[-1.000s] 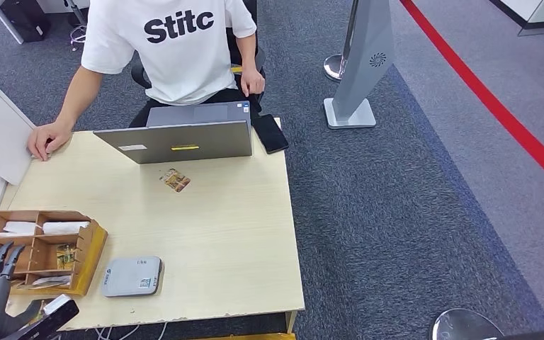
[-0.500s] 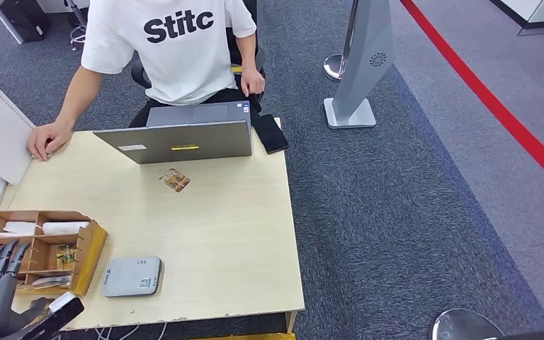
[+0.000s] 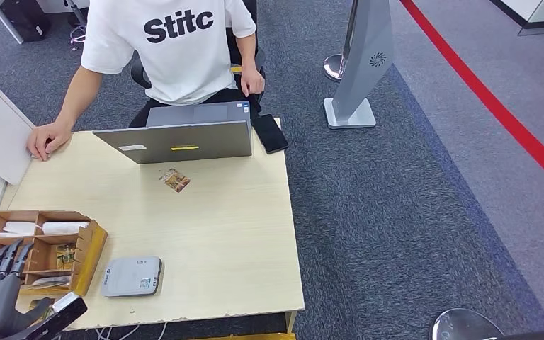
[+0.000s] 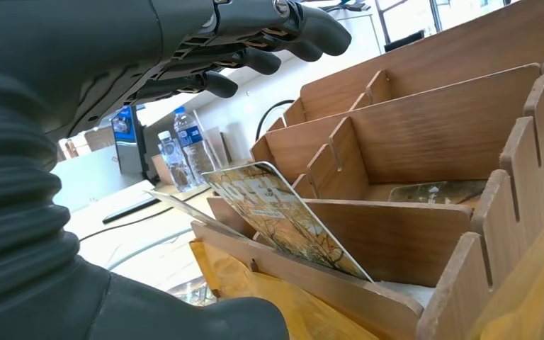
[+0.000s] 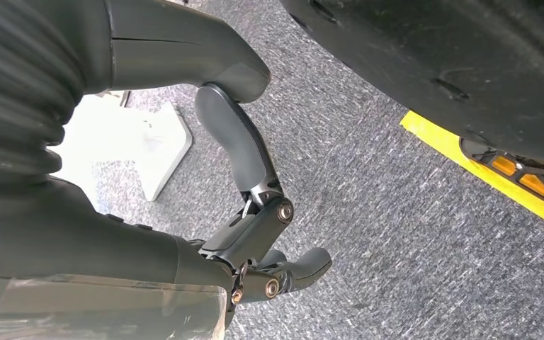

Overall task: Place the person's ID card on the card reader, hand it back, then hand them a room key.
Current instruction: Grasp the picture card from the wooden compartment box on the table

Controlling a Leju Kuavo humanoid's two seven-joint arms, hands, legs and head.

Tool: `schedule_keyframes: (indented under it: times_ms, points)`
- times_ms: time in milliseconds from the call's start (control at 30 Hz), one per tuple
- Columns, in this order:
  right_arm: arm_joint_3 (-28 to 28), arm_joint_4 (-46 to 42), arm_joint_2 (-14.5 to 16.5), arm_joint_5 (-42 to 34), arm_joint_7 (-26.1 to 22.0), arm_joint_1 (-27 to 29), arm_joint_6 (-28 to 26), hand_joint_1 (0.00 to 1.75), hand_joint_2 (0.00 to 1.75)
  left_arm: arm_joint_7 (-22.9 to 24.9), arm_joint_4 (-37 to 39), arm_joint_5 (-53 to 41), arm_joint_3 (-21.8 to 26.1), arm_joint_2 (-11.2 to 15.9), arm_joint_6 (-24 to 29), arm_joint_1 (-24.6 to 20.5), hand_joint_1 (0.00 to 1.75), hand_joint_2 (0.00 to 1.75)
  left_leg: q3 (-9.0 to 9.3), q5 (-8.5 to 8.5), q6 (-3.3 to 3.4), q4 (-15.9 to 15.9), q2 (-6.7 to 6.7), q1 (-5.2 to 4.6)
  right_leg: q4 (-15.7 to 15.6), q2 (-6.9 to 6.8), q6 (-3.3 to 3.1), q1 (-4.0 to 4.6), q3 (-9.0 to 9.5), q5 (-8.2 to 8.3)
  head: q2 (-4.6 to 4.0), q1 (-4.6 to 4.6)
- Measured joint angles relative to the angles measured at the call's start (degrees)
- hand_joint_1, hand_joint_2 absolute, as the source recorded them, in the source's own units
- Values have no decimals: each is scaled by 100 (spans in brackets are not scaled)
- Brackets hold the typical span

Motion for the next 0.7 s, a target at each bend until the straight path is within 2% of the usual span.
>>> schedule_keyframes:
  times_ms: [100, 167, 700]
  points:
    - [0, 0, -12, 3, -77, 3, 55, 0, 175, 22, 7, 1, -17, 0, -22, 0, 169, 175, 0, 0, 0, 0, 0, 0, 0, 0, 0, 0, 0, 0, 1, 0]
    - [0, 0, -28, 4, -128, 4, 97, 0, 175, 61, 7, 9, -24, 0, -54, 1, 175, 175, 0, 0, 0, 0, 0, 0, 0, 0, 0, 0, 0, 0, 1, 0]
    - [42, 0, -55, 8, -155, 6, 119, 0, 175, 91, 5, 45, -63, 4, -106, 10, 175, 175, 0, 0, 0, 0, 0, 0, 0, 0, 0, 0, 0, 0, 0, 0]
